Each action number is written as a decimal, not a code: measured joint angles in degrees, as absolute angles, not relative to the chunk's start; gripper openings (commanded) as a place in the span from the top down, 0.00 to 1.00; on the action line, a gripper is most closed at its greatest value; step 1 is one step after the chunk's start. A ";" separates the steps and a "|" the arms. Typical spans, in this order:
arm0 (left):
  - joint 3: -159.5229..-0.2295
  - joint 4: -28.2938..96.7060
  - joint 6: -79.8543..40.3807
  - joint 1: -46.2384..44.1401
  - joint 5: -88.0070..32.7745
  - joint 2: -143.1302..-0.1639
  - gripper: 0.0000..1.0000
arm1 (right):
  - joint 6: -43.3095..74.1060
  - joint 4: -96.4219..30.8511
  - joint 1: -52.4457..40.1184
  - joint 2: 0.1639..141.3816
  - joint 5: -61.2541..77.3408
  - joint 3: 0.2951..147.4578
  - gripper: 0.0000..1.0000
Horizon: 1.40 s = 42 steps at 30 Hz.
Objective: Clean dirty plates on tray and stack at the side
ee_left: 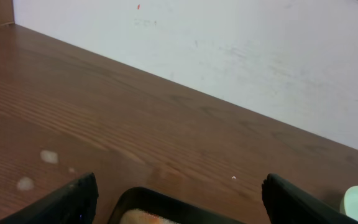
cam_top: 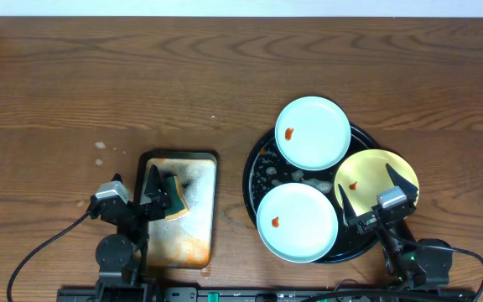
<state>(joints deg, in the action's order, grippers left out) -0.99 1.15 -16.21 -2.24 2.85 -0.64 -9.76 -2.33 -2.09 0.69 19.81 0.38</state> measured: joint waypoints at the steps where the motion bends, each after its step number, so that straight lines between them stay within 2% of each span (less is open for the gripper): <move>1: -0.99 1.15 -16.21 -2.24 2.85 -0.64 0.15 | -9.76 -2.33 -2.11 0.69 19.81 0.38 0.01; 42: -1.04 1.17 -16.21 -2.24 1.45 -0.64 0.15 | -8.80 -2.33 -2.11 0.69 20.60 0.38 0.01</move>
